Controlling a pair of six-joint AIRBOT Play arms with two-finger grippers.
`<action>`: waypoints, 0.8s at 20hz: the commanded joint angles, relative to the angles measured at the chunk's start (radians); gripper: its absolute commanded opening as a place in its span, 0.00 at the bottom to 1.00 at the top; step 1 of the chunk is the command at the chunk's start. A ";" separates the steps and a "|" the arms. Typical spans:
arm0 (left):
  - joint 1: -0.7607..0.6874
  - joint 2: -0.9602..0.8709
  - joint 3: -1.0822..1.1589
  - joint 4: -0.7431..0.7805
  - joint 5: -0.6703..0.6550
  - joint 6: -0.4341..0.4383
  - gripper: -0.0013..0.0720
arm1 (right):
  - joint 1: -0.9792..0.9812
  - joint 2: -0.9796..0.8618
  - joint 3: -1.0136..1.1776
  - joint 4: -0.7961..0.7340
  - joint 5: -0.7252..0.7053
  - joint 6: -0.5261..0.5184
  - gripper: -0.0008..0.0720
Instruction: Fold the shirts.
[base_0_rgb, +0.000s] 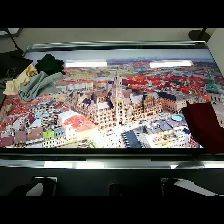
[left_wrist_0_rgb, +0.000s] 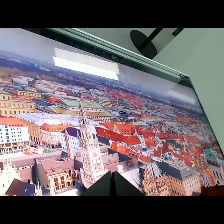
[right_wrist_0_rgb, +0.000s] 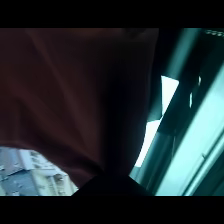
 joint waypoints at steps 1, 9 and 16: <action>-0.001 0.001 0.000 0.000 0.000 0.000 0.06 | -0.028 0.066 -0.185 -0.050 -0.081 0.101 0.07; -0.001 0.001 0.000 0.000 -0.001 -0.018 0.06 | -0.028 0.125 -0.259 -0.200 -0.131 0.116 0.07; 0.000 0.001 0.000 0.000 0.003 -0.018 0.06 | -0.028 0.133 -0.160 -0.206 -0.103 0.076 0.77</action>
